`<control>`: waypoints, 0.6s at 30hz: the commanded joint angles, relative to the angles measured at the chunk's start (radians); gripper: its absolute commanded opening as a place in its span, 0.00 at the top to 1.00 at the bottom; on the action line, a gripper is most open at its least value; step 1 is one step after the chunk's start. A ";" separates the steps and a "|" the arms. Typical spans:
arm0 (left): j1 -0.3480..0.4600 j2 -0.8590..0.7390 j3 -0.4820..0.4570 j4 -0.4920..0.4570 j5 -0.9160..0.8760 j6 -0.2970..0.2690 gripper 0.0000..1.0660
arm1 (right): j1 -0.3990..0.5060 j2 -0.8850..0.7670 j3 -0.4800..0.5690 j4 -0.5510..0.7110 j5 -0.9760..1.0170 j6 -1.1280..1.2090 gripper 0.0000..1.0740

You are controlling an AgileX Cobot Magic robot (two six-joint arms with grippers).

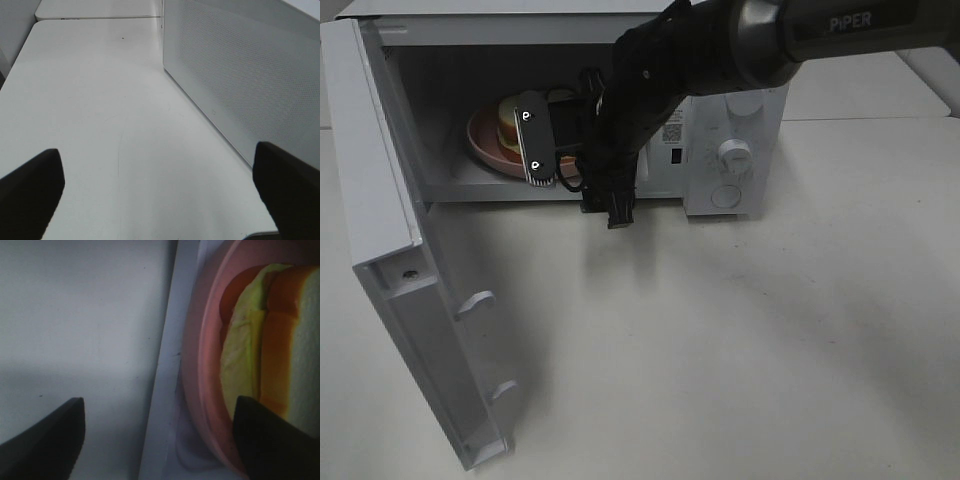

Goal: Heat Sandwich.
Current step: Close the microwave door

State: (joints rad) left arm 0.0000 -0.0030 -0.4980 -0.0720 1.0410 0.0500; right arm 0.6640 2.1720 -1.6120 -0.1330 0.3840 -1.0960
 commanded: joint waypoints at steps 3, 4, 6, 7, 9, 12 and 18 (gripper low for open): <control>0.001 -0.027 0.004 0.000 -0.004 -0.004 0.08 | 0.001 -0.089 0.095 -0.021 -0.055 0.044 0.29; 0.001 -0.027 0.004 0.000 -0.004 -0.004 0.08 | 0.001 -0.089 0.095 -0.021 -0.055 0.044 0.29; 0.001 -0.027 0.004 0.000 -0.004 -0.004 0.08 | 0.001 -0.129 0.140 -0.023 -0.074 0.064 0.29; 0.001 -0.027 0.004 0.000 -0.004 -0.004 0.08 | 0.001 -0.142 0.152 -0.023 -0.076 0.067 0.29; 0.001 -0.027 0.004 0.000 -0.004 -0.004 0.08 | 0.001 -0.155 0.167 -0.023 -0.078 0.069 0.29; 0.001 -0.027 0.004 0.000 -0.004 -0.004 0.08 | 0.001 -0.202 0.224 -0.023 -0.088 0.079 0.29; 0.001 -0.027 0.004 0.000 -0.004 -0.004 0.08 | 0.001 -0.265 0.291 -0.023 -0.093 0.144 0.28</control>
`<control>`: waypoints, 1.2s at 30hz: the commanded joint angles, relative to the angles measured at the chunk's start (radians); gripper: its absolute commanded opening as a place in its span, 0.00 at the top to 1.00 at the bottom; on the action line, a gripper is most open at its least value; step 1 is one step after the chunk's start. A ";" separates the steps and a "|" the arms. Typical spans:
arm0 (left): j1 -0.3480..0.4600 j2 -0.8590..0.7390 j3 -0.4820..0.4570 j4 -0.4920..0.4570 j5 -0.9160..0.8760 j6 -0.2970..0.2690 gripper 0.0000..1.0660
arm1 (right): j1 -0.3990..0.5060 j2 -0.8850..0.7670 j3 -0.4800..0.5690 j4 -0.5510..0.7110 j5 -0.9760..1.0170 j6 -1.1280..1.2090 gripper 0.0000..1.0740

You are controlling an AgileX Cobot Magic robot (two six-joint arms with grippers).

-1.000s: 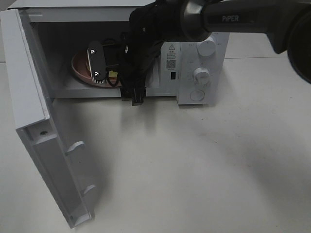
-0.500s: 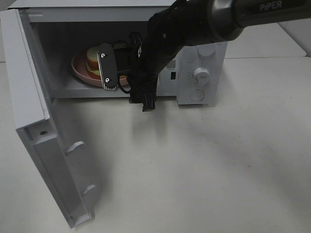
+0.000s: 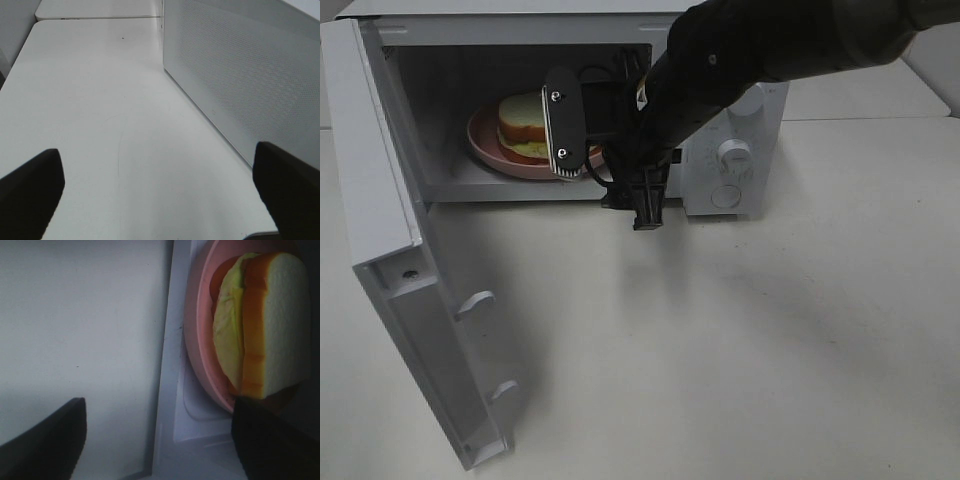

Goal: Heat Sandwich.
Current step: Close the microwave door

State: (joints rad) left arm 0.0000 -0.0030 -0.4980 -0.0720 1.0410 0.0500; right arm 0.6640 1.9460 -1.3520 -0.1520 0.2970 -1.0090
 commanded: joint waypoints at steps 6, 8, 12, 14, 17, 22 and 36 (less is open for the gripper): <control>0.001 -0.027 0.004 0.000 -0.004 -0.004 0.08 | 0.001 -0.120 0.115 -0.057 0.002 0.205 0.22; 0.001 -0.027 0.004 0.000 -0.004 -0.004 0.08 | 0.001 -0.142 0.141 -0.057 0.002 0.235 0.22; 0.001 -0.027 0.004 0.000 -0.004 -0.004 0.08 | 0.001 -0.192 0.197 -0.057 0.002 0.290 0.22; 0.001 -0.027 0.004 0.000 -0.004 -0.004 0.08 | 0.001 -0.222 0.225 -0.057 0.002 0.334 0.23; 0.001 -0.027 0.004 0.000 -0.004 -0.004 0.08 | 0.001 -0.265 0.264 -0.056 0.004 0.378 0.24; 0.001 -0.027 0.004 0.000 -0.004 -0.004 0.08 | 0.001 -0.339 0.329 -0.056 0.042 0.466 0.25; 0.001 -0.027 0.004 0.000 -0.004 -0.004 0.08 | 0.001 -0.547 0.475 -0.056 0.247 0.804 0.28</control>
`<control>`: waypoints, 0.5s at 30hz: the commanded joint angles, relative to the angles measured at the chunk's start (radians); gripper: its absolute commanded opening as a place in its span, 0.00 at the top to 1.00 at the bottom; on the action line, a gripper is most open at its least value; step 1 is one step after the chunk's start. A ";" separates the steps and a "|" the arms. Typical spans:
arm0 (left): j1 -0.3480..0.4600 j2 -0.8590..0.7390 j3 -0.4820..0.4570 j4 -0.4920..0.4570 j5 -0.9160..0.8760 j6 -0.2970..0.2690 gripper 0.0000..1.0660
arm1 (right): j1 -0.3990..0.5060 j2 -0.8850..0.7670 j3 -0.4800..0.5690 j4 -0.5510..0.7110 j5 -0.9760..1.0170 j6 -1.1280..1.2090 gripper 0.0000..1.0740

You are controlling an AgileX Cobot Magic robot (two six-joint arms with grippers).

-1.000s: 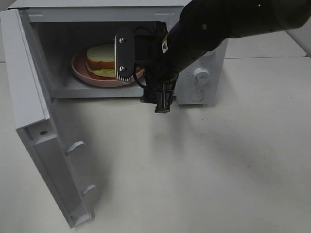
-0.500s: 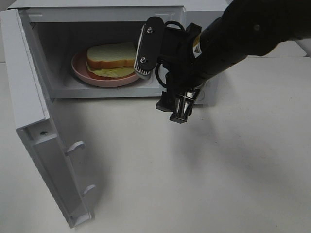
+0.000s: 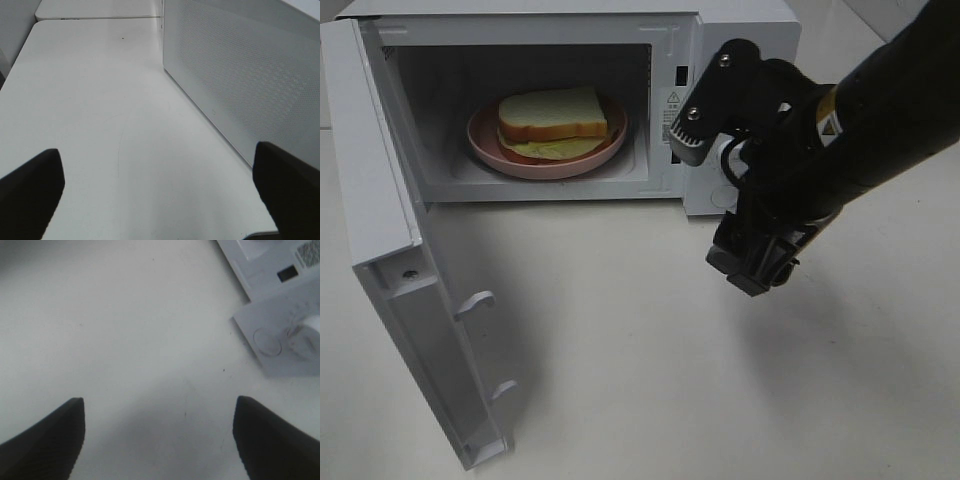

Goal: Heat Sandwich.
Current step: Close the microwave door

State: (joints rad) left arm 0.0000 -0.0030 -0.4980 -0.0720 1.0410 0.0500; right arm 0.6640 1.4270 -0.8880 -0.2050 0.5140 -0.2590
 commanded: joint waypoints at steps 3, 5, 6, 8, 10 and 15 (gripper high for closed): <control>0.001 -0.027 0.004 0.000 -0.004 -0.004 0.08 | 0.001 -0.077 0.034 -0.003 0.087 0.118 0.29; 0.001 -0.027 0.004 0.000 -0.004 -0.004 0.08 | 0.001 -0.128 0.048 -0.003 0.141 0.165 0.29; 0.001 -0.027 0.004 0.000 -0.004 -0.004 0.08 | 0.001 -0.128 0.048 -0.003 0.141 0.165 0.29; 0.001 -0.027 0.004 0.000 -0.004 -0.004 0.08 | 0.001 -0.162 0.050 0.001 0.192 0.200 0.29; 0.001 -0.027 0.004 0.000 -0.004 -0.004 0.08 | 0.001 -0.220 0.050 0.006 0.265 0.251 0.29; 0.001 -0.027 0.004 0.000 -0.004 -0.004 0.08 | 0.001 -0.306 0.050 0.009 0.398 0.274 0.29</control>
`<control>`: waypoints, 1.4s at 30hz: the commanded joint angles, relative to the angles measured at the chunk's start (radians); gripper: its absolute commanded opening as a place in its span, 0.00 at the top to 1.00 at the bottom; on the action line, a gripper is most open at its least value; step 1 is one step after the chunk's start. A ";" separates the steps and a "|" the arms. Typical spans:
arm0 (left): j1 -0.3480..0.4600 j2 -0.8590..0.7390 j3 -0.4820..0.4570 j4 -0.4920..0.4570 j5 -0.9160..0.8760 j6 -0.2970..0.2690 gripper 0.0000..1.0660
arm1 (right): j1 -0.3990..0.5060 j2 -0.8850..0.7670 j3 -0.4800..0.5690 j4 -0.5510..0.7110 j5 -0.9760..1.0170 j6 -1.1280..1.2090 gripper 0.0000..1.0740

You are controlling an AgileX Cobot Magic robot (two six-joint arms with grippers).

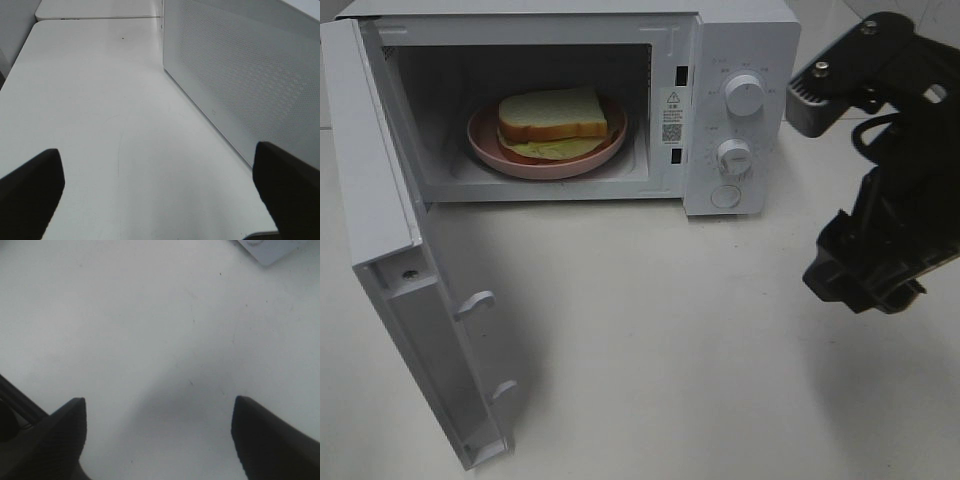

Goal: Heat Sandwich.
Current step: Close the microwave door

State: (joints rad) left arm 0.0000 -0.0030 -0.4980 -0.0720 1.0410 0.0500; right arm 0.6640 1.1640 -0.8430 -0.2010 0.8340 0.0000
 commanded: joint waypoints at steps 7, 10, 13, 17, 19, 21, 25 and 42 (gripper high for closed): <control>0.001 -0.027 0.004 0.000 -0.004 -0.004 0.08 | 0.001 -0.164 0.005 0.005 0.202 0.039 0.29; 0.001 -0.027 0.004 0.000 -0.004 -0.004 0.08 | 0.001 -0.223 0.005 0.005 0.260 0.042 0.29; 0.001 -0.027 0.004 0.000 -0.004 -0.004 0.08 | 0.001 -0.302 0.005 0.005 0.330 0.044 0.29; 0.001 -0.027 0.004 0.000 -0.004 -0.004 0.08 | 0.001 -0.378 0.005 0.005 0.387 0.059 0.29; 0.001 -0.027 0.004 0.000 -0.004 -0.004 0.08 | 0.001 -0.422 0.005 0.005 0.405 0.064 0.29; 0.001 -0.027 0.004 0.000 -0.004 -0.004 0.08 | 0.001 -0.447 0.005 0.005 0.410 0.068 0.29; 0.001 -0.027 0.004 0.000 -0.004 -0.004 0.08 | -0.001 -0.533 0.005 0.005 0.430 0.100 0.29; 0.001 -0.027 0.004 0.000 -0.004 -0.004 0.08 | -0.290 -0.849 0.219 0.030 0.359 0.123 0.29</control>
State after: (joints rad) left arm 0.0000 -0.0030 -0.4980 -0.0720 1.0410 0.0500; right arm 0.4030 0.3430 -0.6390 -0.1810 1.2090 0.1130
